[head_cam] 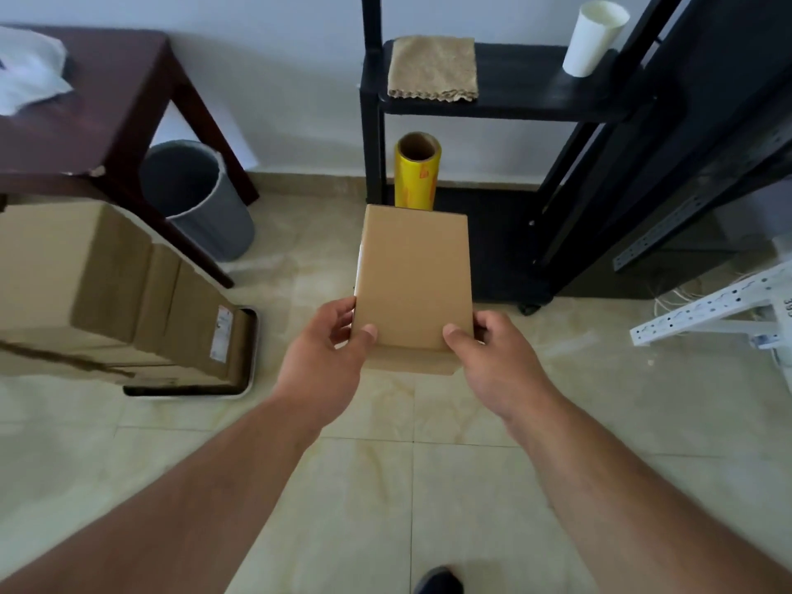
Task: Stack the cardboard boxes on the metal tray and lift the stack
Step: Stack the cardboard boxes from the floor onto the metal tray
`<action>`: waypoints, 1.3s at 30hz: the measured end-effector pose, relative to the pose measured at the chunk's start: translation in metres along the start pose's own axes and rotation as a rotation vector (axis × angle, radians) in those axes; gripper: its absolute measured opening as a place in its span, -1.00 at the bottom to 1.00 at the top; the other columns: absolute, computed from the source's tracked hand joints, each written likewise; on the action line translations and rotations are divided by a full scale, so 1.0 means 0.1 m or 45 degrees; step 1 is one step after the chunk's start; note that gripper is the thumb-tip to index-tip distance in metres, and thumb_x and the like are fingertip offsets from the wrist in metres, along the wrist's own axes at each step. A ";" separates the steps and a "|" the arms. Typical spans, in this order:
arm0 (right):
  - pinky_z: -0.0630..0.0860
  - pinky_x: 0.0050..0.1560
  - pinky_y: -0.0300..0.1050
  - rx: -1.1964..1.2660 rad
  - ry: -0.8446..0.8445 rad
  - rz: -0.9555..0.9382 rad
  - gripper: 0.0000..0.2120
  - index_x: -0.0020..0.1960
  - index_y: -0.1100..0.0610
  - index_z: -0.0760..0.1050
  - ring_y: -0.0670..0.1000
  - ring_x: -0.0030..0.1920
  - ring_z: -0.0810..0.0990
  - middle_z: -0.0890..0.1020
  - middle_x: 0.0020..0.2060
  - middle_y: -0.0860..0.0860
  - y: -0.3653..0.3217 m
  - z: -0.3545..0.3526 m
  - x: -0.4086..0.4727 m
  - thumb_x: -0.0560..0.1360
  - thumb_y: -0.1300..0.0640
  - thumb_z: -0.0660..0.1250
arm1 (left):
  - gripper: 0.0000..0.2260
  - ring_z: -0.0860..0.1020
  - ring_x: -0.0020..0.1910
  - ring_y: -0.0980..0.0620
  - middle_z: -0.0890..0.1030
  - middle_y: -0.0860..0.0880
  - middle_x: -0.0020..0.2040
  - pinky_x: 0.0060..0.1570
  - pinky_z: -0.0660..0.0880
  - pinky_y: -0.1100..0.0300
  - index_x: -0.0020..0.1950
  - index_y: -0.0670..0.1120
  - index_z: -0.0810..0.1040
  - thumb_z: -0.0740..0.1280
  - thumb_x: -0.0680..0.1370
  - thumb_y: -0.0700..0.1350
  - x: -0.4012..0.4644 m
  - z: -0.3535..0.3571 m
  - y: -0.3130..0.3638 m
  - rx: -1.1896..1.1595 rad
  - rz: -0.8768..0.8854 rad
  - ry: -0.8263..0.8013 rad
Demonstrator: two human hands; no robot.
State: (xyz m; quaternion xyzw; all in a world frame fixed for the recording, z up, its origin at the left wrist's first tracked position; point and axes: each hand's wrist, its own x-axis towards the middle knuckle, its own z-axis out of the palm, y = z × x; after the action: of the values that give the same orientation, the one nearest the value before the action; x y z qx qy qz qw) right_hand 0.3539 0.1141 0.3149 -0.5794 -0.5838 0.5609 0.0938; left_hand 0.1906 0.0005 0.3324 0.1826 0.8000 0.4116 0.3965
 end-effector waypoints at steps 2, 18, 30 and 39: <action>0.56 0.24 -0.02 0.009 -0.014 0.003 -0.60 0.37 -0.07 0.46 -0.10 0.15 0.63 0.65 0.15 -0.17 0.00 0.15 -0.06 0.58 -0.15 0.36 | -0.66 0.56 0.19 0.28 0.62 0.24 0.22 0.11 0.48 0.26 0.41 0.20 0.48 0.37 0.64 0.00 -0.02 -0.14 -0.07 -0.004 -0.001 0.015; 0.62 0.20 0.09 -0.068 0.007 -0.132 -0.70 0.23 -0.11 0.53 -0.07 0.09 0.66 0.68 0.08 -0.16 -0.73 1.37 -0.88 0.54 -0.18 0.38 | -0.70 0.59 0.16 0.24 0.64 0.23 0.20 0.26 0.54 0.08 0.36 0.21 0.52 0.38 0.63 0.02 -0.45 -1.74 -0.32 -0.127 0.034 0.099; 0.63 0.16 0.16 -0.042 0.022 -0.257 -0.69 0.16 -0.09 0.57 -0.03 0.03 0.70 0.72 0.00 -0.14 -1.28 2.37 -1.30 0.49 -0.22 0.39 | -0.61 0.58 0.18 0.26 0.62 0.24 0.22 0.19 0.55 0.19 0.45 0.20 0.48 0.39 0.62 0.05 -0.56 -2.95 -0.51 -0.174 0.092 0.159; 0.61 0.17 0.07 0.044 -0.007 -0.274 -0.68 0.25 -0.10 0.56 -0.07 0.09 0.66 0.69 0.09 -0.16 -1.29 2.52 -1.30 0.55 -0.18 0.38 | -0.62 0.58 0.22 0.24 0.63 0.24 0.22 0.34 0.51 0.07 0.43 0.22 0.49 0.40 0.61 0.08 -0.49 -3.04 -0.60 -0.143 0.087 0.198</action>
State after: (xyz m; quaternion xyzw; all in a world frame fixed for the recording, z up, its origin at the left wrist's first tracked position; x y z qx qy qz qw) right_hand 0.1294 -0.0861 0.3952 -0.5100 -0.6332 0.5593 0.1619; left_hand -0.0153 -0.2214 0.4136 0.1549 0.7974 0.4820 0.3284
